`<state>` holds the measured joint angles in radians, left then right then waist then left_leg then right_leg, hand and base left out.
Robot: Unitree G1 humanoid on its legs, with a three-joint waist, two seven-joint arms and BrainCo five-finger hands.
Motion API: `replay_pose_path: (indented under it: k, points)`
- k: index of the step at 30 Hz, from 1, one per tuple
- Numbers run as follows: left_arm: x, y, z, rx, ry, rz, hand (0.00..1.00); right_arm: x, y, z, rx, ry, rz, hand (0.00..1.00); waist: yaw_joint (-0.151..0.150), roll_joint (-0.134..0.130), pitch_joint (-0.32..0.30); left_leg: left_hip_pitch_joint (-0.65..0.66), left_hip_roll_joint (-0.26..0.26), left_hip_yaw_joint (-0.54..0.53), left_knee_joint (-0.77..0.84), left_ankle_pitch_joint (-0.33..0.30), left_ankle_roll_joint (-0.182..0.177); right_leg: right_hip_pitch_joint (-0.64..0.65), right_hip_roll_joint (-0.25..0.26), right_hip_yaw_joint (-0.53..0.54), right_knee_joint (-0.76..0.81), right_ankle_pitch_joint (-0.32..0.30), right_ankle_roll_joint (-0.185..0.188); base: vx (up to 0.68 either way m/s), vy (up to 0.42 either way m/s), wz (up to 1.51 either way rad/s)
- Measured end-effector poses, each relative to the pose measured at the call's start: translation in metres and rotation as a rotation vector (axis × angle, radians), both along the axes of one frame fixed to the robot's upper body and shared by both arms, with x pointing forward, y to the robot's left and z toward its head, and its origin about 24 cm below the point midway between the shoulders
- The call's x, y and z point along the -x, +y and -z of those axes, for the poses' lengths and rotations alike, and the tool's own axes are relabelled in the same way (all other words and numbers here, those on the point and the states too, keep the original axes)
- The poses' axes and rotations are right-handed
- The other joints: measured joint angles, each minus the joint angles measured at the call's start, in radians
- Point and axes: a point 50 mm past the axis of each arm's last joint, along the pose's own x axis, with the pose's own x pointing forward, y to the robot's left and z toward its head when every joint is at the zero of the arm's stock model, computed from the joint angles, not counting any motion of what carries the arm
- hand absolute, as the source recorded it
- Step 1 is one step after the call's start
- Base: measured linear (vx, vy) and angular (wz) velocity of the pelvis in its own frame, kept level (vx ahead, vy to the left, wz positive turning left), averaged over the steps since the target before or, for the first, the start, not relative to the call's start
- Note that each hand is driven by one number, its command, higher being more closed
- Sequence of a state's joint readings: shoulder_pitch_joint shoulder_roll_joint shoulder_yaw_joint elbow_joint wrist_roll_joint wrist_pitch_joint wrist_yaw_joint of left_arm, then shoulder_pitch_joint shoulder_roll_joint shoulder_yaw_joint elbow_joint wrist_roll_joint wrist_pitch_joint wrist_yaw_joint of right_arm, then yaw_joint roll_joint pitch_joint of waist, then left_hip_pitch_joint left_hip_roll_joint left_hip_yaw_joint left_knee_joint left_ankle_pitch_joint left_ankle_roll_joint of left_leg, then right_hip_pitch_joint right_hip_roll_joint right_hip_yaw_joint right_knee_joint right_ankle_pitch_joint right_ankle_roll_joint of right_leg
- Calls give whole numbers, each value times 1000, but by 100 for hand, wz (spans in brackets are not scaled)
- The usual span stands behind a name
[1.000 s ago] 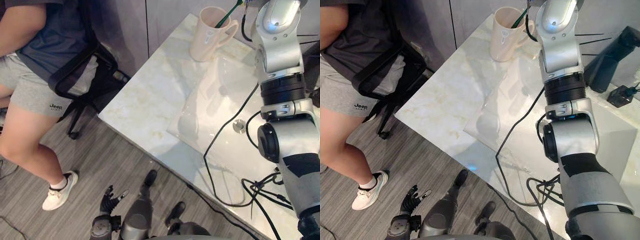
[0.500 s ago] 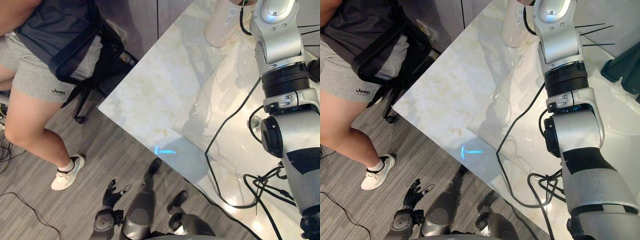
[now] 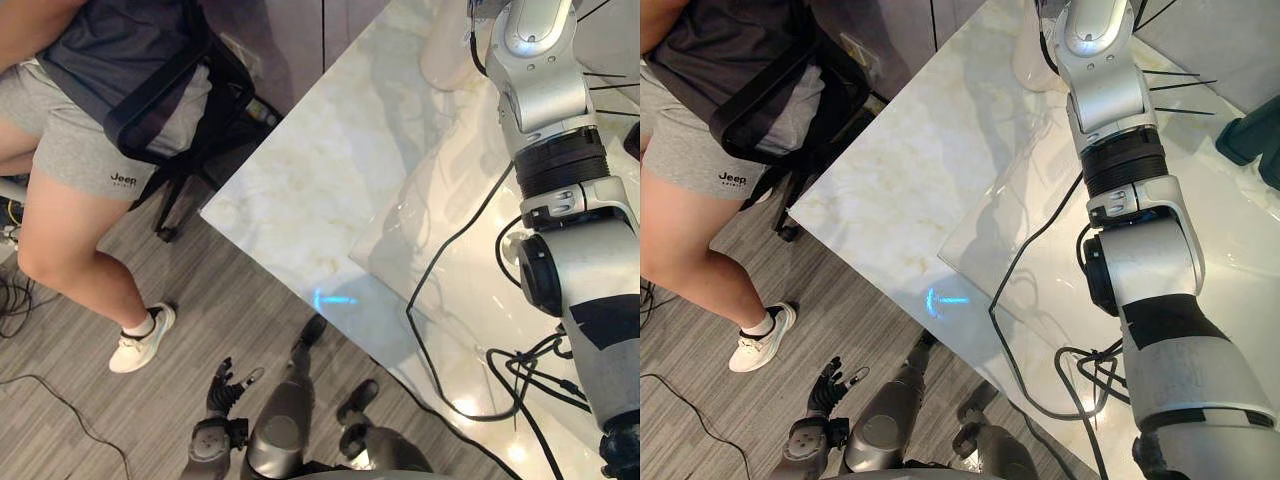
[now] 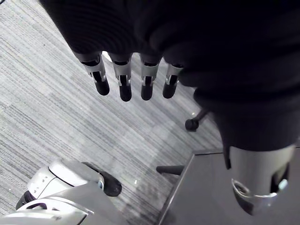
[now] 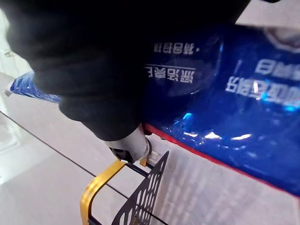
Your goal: Organize washtable
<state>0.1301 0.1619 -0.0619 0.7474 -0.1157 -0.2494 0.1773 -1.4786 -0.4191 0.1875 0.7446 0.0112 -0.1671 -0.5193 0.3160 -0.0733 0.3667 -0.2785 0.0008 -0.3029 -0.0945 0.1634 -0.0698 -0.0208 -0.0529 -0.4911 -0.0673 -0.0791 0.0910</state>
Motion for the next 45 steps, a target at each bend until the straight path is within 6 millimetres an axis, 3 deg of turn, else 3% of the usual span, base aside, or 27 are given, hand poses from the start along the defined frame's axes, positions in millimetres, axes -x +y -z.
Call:
replay_pose_path:
  k: [15, 20, 22, 29, 33, 36, 38, 41, 45]
  points:
    - [1, 0, 1, -3, 11, 0, 0, 0, 8, 3, 5, 2, -22, 0, -4, 0, 0, 37, 0, -6, 0, 0, 0, 26, -5, -5, 33, -20, -3, -3, 5, 1]
    - [2, 1, 2, -13, 18, 9, 0, -2, 2, 18, -26, 15, -32, 0, -12, -1, 0, 50, 1, -7, 0, 2, -3, 37, -5, -5, 39, -21, -1, -24, 21, 0]
    - [4, 2, 3, -17, 31, 9, 0, -3, 6, 21, -29, 25, -42, 0, -28, -1, -1, 53, 3, -7, 0, 4, -5, 37, -5, -3, 43, -21, -2, -15, 11, -2]
    - [4, 3, 4, -25, 39, 16, 0, -6, 2, 31, -31, 46, -30, 0, -31, -6, -4, 72, 9, -4, 0, 5, -6, 53, -2, 0, 48, -24, -3, -36, 13, -1]
    - [6, 5, 5, -39, 59, 26, 0, 11, 2, 23, -37, -46, -60, 0, -48, -16, -12, 74, 11, 1, 0, 5, -7, 57, 0, 0, 47, -24, -3, -8, 1, 0]
    - [14, 12, 9, -64, 101, 26, 0, 29, 4, 14, 54, -139, -65, 0, -86, -46, -49, 84, 12, 11, 0, 5, -7, 63, 0, 10, 43, -23, -3, -3, 17, -8]
    - [17, 16, 10, -70, 118, 20, 0, 38, 3, 15, 126, -176, -66, 0, -92, -62, -73, 94, 15, 31, 0, 5, -7, 66, -2, 31, 43, -23, -4, -9, 19, -24]
    - [26, 21, 15, -78, 156, -3, 0, 62, 1, 20, 262, -263, -93, 0, -133, -76, -129, 120, 21, 66, -1, 3, -8, 69, -3, 61, 40, -19, -9, -55, 12, -35]
    - [47, 25, 21, -83, 216, -19, 0, 92, -21, 35, 440, -341, -63, 0, -188, -77, -205, 154, 40, 126, -2, -13, -5, 72, 2, 123, 38, -12, -17, -64, 14, -47]
